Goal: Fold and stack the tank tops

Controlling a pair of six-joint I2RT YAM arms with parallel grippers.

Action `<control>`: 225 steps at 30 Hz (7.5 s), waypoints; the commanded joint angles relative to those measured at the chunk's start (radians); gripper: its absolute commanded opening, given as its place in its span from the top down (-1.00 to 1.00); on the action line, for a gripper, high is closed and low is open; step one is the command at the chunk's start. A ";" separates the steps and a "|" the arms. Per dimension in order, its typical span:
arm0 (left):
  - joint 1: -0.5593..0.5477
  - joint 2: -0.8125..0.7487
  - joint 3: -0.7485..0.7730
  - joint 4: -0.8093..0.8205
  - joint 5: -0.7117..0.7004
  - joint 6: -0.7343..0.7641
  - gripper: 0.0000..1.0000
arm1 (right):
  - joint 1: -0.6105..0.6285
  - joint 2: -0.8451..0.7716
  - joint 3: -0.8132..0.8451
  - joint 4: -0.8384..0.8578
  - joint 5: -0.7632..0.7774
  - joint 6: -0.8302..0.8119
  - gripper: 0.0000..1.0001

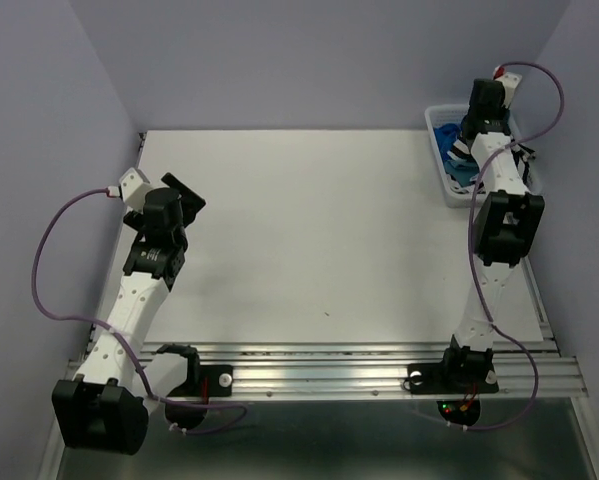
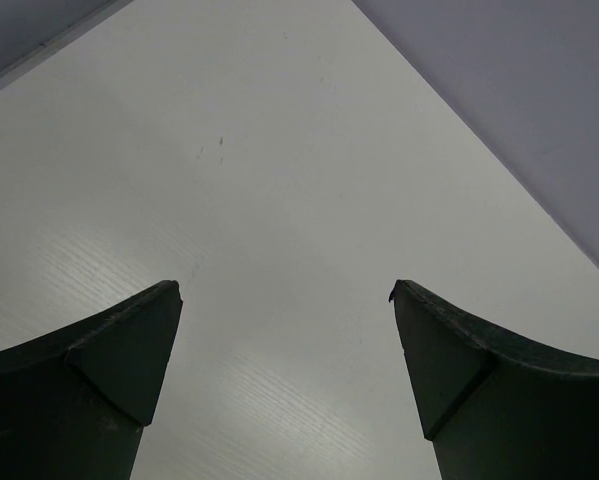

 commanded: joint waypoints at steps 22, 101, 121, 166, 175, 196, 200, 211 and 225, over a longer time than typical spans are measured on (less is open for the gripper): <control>0.004 -0.018 0.031 0.062 0.004 0.014 -0.97 | 0.019 -0.314 0.180 0.298 -0.318 0.053 0.99; -0.165 0.442 -0.077 0.037 0.388 -0.063 -0.27 | 0.534 -0.700 -1.077 0.050 -0.214 0.338 -1.00; -0.166 0.467 -0.020 0.014 0.383 -0.069 1.00 | 0.525 -0.674 -1.087 0.050 -0.218 0.330 -1.00; -0.117 0.125 0.366 -0.132 0.153 -0.023 1.00 | 0.379 -0.870 -0.870 0.165 -0.510 -0.226 0.99; -0.116 -0.142 0.550 -0.159 0.024 -0.003 1.00 | 0.379 -1.229 -0.789 0.121 -0.477 -0.349 0.99; -0.116 -0.266 0.542 -0.125 0.020 0.002 1.00 | 0.379 -1.415 -0.671 -0.076 -0.628 -0.242 0.85; -0.113 -0.075 0.448 -0.109 -0.066 0.000 1.00 | 0.379 -1.236 -0.763 -0.062 -0.514 -0.208 0.84; 0.019 0.721 0.670 -0.187 0.045 0.025 -0.97 | 0.350 -0.507 -0.530 -0.131 -0.479 -0.168 -0.96; -0.046 0.525 0.336 0.008 0.289 0.022 -0.97 | 0.350 -0.725 -0.867 0.044 -0.838 -0.064 -1.00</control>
